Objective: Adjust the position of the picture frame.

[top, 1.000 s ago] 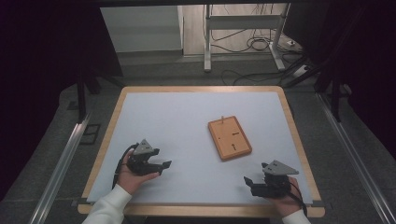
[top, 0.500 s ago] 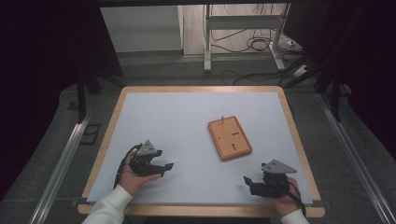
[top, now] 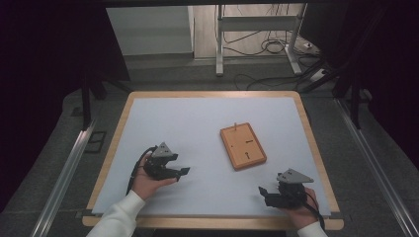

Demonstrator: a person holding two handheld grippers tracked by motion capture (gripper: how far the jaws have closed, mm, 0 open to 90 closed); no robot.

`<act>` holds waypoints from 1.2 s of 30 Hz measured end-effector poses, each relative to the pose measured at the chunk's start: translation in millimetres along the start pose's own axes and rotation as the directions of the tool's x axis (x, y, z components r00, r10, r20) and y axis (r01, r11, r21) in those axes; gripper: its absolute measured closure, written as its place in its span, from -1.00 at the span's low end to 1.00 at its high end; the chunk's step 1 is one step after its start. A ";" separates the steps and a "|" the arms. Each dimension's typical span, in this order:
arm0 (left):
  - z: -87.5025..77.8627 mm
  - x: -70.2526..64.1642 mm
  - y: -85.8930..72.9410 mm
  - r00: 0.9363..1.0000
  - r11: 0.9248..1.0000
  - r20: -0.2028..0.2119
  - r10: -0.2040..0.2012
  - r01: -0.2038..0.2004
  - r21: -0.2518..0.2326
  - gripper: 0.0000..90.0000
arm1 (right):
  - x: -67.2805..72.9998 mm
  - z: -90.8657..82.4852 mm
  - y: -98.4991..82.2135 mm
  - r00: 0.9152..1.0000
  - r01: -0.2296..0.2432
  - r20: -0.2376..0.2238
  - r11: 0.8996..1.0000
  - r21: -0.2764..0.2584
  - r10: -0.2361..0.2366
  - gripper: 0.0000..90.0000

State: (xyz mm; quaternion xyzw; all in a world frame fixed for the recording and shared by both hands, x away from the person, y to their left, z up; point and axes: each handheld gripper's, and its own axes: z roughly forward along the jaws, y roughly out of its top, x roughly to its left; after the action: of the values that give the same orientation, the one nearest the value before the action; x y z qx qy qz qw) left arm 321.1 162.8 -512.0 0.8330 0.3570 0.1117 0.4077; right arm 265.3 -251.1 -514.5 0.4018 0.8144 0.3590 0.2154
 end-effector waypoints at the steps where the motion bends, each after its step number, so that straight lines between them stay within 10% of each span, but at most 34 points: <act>1: 0.0 0.0 0.0 1.000 1.000 0.000 0.000 0.000 0.000 -0.41 | 0.0 0.0 0.0 1.000 0.000 0.000 1.000 0.000 0.000 -0.66; 36: 89.7 -6.9 100.4 0.997 0.997 0.020 0.072 -0.073 0.004 -0.36 | -3.9 -1.8 3.5 1.000 -0.014 -0.018 0.999 -0.039 0.014 -0.64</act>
State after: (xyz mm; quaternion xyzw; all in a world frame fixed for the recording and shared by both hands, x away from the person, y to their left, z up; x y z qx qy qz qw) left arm 409.6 62.8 -492.7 0.8473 0.3227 0.1174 0.4051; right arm 268.2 -253.5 -510.4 0.4002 0.8063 0.3797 0.2136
